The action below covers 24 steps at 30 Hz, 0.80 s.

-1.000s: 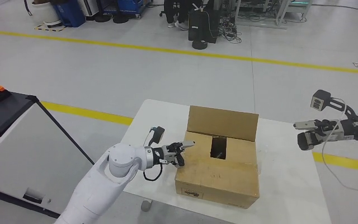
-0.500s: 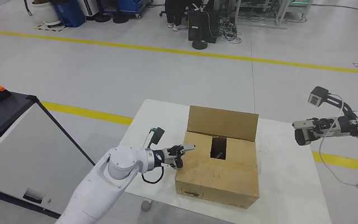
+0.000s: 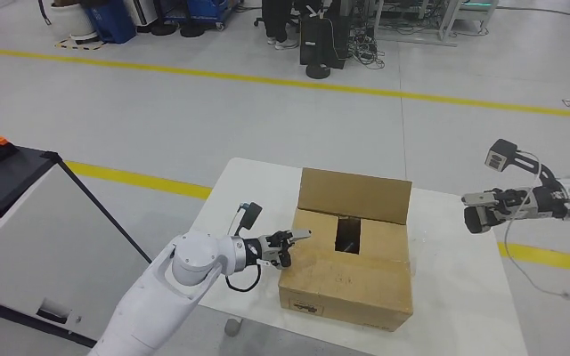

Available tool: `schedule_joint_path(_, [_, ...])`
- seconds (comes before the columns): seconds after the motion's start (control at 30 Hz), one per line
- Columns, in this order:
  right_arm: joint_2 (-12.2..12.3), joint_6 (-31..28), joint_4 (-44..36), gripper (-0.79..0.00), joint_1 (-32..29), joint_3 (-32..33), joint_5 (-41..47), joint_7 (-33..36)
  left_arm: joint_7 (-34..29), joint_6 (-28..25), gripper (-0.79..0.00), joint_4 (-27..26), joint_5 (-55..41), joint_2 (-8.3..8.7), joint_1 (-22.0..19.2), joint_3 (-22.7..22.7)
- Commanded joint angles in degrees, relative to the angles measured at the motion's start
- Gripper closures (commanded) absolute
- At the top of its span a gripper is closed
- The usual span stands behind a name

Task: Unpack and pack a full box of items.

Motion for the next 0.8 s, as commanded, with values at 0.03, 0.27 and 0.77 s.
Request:
schedule_joint_path(0.03, [-0.83,1.65,3.19,-0.785,0.19,1.11,2.18,-1.24,0.00,-0.01,-0.785,0.00,0.00,0.00,0.00,0.00])
schedule_joint_path(0.27, [-5.90,11.42,12.75,-0.785,-0.44,1.45,14.01,-0.62,0.00,-0.01,-0.785,0.00,0.00,0.00,0.00,0.00])
schedule_joint_path(0.77, [-18.60,19.02,29.77,-0.785,4.83,-2.04,5.24,-11.73,0.00,-0.01,-0.785,0.00,0.00,0.00,0.00,0.00])
